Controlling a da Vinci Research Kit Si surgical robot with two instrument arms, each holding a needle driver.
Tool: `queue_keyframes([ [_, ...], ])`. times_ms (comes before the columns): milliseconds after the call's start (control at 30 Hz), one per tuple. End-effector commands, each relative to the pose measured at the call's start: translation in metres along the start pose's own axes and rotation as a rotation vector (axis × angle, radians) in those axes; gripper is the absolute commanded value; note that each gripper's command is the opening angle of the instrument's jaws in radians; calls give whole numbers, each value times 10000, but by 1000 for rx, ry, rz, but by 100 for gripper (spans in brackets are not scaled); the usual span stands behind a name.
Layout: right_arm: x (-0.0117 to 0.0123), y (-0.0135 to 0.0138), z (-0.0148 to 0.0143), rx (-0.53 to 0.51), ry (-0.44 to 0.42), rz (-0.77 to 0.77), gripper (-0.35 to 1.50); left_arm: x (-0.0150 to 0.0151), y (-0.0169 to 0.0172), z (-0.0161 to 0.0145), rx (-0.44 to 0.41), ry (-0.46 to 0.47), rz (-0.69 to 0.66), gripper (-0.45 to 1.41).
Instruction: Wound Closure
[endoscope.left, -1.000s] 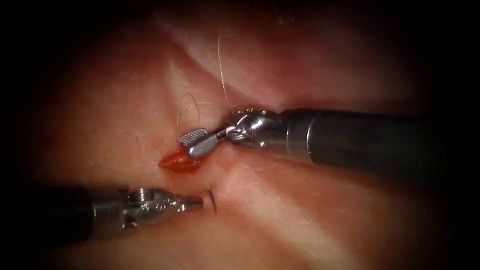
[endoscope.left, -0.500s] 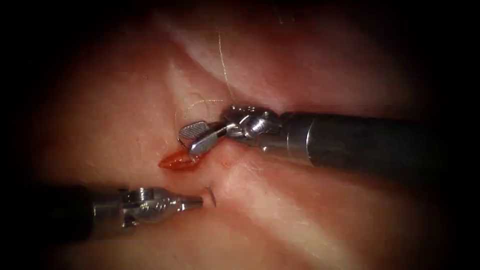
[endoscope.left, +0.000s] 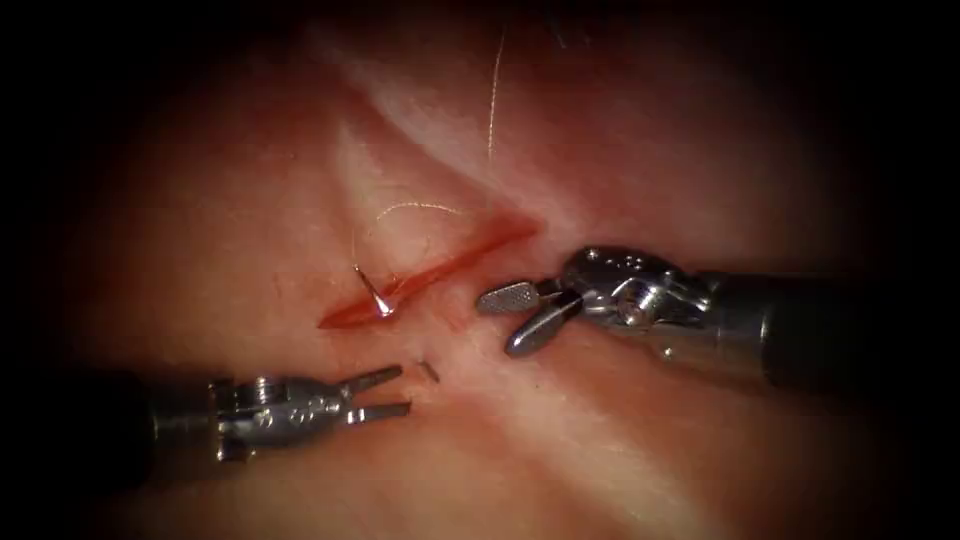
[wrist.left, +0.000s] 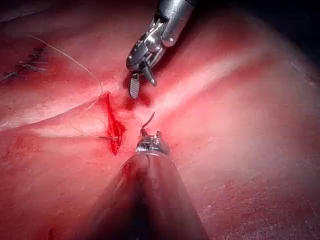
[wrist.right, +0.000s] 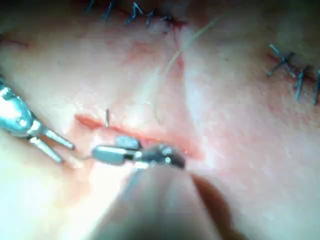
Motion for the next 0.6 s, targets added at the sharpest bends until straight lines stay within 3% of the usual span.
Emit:
queue_keyframes([
  [33,-7,3,1,4,-4,-2,89,-1,3,9,7,12,-1,39],
  [300,-49,5,3,14,-35,-28,89,9,-6,10,84,75,-18,44],
  [600,-55,9,10,11,-41,-34,86,16,-13,29,109,86,-27,44],
])
